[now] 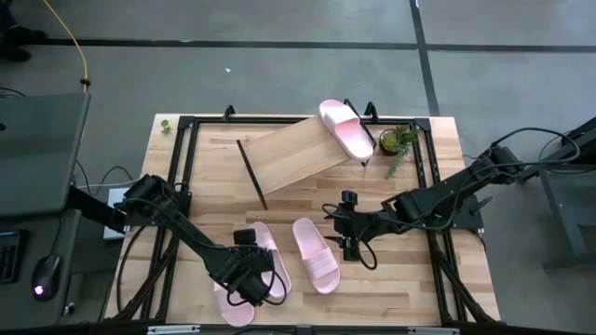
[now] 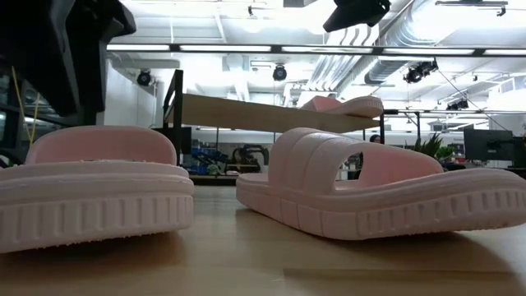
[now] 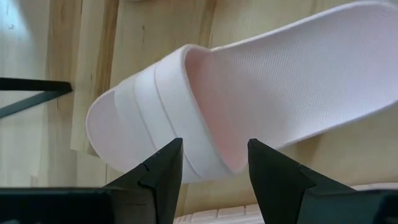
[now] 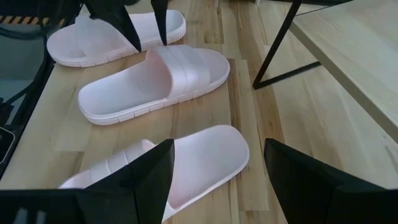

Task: Pick and place slides into the shelf
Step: Put the pink slipper on the shelf

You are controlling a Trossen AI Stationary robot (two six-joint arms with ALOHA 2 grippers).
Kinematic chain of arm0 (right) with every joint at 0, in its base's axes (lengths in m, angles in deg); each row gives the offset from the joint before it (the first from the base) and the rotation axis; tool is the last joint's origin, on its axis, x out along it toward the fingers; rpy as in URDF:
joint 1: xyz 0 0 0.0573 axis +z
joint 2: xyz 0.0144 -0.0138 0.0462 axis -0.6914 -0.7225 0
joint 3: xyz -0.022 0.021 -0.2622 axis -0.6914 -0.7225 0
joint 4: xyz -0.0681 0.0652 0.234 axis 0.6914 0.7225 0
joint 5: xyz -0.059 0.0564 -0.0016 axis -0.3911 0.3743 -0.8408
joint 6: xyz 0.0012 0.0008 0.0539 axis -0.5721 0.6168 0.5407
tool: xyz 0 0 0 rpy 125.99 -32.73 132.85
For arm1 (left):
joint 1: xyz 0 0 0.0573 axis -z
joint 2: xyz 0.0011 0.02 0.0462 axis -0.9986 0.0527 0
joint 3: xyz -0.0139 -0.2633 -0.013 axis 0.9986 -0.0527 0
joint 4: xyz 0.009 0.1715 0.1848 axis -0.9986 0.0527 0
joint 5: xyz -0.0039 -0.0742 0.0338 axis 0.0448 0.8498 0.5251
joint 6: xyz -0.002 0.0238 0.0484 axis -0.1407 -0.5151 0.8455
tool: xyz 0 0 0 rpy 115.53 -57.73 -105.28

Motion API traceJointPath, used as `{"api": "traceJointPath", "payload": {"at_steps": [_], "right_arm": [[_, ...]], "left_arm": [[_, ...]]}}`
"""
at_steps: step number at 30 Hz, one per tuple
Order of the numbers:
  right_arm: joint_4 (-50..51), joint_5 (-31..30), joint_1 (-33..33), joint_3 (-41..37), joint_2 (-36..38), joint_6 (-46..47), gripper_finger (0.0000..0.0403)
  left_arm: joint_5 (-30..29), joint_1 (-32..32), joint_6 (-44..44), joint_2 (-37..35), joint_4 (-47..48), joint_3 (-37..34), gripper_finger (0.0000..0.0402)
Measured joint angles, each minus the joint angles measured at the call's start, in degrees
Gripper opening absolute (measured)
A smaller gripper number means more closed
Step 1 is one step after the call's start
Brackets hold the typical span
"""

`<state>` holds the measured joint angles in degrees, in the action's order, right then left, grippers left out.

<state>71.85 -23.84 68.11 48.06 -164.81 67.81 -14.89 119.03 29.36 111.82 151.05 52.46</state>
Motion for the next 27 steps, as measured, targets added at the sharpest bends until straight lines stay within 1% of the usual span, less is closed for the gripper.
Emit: {"api": "traceJointPath", "payload": {"at_steps": [8,19,27], "right_arm": [[0.0,0.0,0.0,0.0,0.0,0.0,0.024],[0.0,0.0,0.0,0.0,0.0,0.0,0.024],[0.0,0.0,0.0,0.0,0.0,0.0,0.024]], "left_arm": [[-0.2,0.0,0.0,0.0,-0.1,0.0,0.0165],[-2.3,-0.2,0.1,0.0,-0.1,0.0,0.0166],[-1.3,-1.7,2.0,2.1,-1.0,-0.1,0.0166]]}}
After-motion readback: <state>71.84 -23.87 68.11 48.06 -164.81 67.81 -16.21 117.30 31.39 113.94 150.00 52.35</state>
